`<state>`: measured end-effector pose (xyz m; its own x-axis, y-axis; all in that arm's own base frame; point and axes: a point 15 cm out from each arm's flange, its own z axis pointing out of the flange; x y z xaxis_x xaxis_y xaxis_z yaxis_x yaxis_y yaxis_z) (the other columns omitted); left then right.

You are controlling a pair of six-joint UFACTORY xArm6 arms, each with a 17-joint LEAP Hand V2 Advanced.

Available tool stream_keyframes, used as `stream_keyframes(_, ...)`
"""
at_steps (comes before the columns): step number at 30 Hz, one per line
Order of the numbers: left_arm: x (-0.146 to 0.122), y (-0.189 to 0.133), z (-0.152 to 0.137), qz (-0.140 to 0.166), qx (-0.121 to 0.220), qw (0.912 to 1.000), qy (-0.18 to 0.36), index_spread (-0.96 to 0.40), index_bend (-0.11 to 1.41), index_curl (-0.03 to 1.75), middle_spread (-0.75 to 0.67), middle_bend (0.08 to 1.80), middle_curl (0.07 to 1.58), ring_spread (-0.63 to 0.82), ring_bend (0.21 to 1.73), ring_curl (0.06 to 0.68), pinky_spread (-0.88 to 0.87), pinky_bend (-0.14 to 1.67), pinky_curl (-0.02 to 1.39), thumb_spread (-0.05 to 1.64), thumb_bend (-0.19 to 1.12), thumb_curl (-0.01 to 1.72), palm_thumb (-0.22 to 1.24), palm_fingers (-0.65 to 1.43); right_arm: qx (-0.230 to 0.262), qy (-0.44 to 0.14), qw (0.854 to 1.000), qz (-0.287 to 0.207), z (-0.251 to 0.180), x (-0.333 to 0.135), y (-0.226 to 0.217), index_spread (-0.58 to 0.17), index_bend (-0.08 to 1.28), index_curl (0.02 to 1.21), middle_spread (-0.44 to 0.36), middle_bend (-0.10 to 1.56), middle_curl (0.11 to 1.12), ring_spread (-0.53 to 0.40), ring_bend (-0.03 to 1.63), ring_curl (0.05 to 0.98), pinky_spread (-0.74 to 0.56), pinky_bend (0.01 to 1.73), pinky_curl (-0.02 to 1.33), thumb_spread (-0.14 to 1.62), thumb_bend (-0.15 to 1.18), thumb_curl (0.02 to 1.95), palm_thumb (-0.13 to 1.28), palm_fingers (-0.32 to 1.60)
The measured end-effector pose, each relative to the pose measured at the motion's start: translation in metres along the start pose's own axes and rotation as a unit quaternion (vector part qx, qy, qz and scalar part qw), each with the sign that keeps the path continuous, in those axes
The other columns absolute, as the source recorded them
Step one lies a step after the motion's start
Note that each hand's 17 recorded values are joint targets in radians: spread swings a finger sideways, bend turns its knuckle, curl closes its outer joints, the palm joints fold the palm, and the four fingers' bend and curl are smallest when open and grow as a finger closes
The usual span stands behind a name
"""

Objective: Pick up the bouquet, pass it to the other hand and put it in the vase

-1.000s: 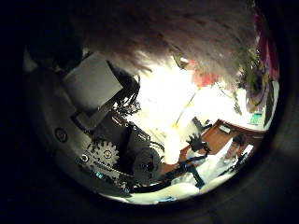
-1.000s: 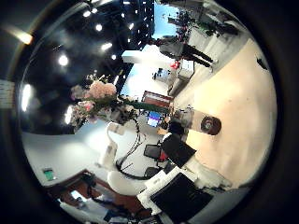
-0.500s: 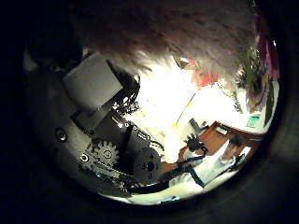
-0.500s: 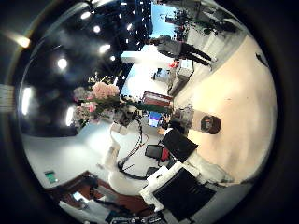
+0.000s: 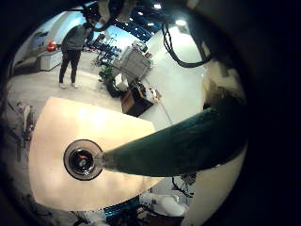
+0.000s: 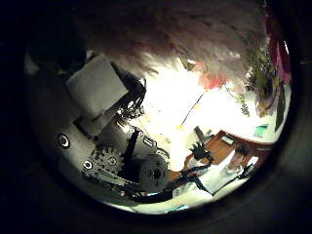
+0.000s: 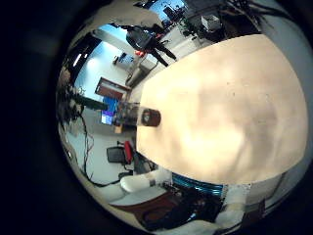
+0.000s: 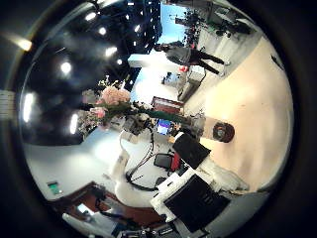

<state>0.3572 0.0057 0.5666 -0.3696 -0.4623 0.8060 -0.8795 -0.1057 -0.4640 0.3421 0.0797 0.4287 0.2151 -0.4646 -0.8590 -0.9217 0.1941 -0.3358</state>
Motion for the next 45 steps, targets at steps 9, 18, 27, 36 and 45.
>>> stream_keyframes(9,-0.017,0.004,0.002,-0.015,0.004,0.9998,0.011,-0.7,0.78,1.12,-0.42,1.31,0.77,-0.38,1.51,0.564,-0.48,1.37,0.83,1.07,-0.01,0.76,0.9,1.13,-0.002,-0.001,1.0,0.001,0.001,0.001,0.001,-0.387,0.16,0.29,0.022,0.29,0.34,0.178,0.69,0.199,0.48,0.79,0.27,1.01,-0.03,0.47,0.62,0.2)
stream_keyframes(18,-0.089,0.034,0.006,-0.058,0.0,0.9981,0.023,-0.48,0.38,1.03,-0.08,0.86,0.74,-0.05,1.15,0.559,-0.15,0.9,0.83,0.88,-0.18,0.53,0.23,-0.65,-0.003,-0.002,1.0,-0.002,0.001,0.0,0.002,-0.387,0.18,0.3,0.014,0.28,0.34,0.167,0.67,0.19,0.48,0.77,0.24,1.0,-0.03,0.47,0.61,0.24)
stream_keyframes(27,-0.206,0.071,-0.021,-0.149,-0.022,0.9886,0.006,-0.09,0.04,0.62,0.49,0.3,0.33,0.54,0.69,0.206,0.58,0.37,0.42,0.76,-0.05,0.41,0.03,-0.35,-0.007,-0.004,1.0,-0.008,0.003,-0.002,0.007,-0.39,0.19,0.32,0.011,0.25,0.34,0.143,0.68,0.185,0.49,0.75,0.21,1.01,-0.03,0.47,0.6,0.3)
stream_keyframes(36,-0.254,0.12,-0.086,-0.208,0.016,0.9777,-0.022,-0.01,0.07,0.34,0.58,0.17,0.28,0.66,0.54,0.156,0.78,0.25,0.32,0.75,-0.04,0.38,0.02,-0.24,-0.021,-0.003,1.0,-0.019,0.002,-0.003,0.014,-0.388,0.19,0.33,-0.001,0.24,0.34,0.117,0.67,0.173,0.49,0.73,0.19,1.01,-0.03,0.46,0.59,0.36)
stream_keyframes(45,-0.227,0.138,-0.102,-0.213,0.04,0.975,-0.047,-0.01,0.1,0.22,0.58,0.17,0.24,0.68,0.48,0.148,0.82,0.22,0.28,0.76,-0.04,0.35,0.02,-0.18,-0.029,-0.004,0.998,-0.05,0.002,-0.002,0.017,-0.382,0.18,0.34,-0.011,0.23,0.34,0.1,0.65,0.162,0.49,0.72,0.16,1.01,-0.03,0.46,0.59,0.38)
